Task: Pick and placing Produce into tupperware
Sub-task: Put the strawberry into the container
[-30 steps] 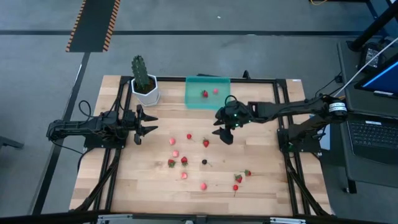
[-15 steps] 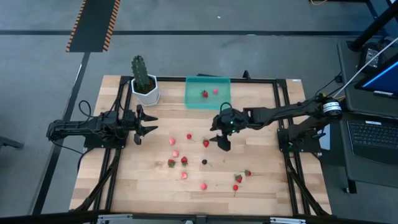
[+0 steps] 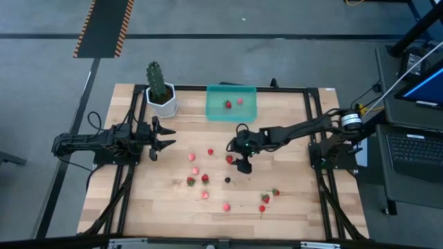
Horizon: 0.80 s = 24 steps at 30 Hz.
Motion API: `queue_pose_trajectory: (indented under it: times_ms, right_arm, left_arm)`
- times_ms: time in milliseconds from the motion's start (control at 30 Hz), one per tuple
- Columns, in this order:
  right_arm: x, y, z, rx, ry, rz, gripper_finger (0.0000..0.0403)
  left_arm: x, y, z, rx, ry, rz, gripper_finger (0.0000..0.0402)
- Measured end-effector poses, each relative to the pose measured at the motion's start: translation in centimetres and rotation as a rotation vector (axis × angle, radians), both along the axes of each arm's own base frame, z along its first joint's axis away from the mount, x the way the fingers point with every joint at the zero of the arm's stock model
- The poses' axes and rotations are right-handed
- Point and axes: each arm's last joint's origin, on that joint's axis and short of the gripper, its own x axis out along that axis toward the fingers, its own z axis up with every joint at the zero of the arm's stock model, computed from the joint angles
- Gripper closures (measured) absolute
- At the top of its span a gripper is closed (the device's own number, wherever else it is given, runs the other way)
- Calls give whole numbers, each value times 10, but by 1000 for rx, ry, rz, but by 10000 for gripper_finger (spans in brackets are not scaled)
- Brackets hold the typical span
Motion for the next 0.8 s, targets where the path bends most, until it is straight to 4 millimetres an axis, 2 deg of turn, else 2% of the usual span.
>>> queue_pose_trajectory:
  times_ms: [167,433,633,800]
  right_arm:
    - [5,0,-18,-1,34,1,99]
    - [7,2,-22,-65,31,-76,99]
    - [9,14,-25,-112,14,-93,99]
    - [11,20,-34,-157,16,-190,99]
  left_arm:
    - [0,0,0,0,0,0,221]
    - [0,0,0,0,0,0,221]
    - [0,0,0,0,0,0,221]
    - [0,0,0,0,0,0,221]
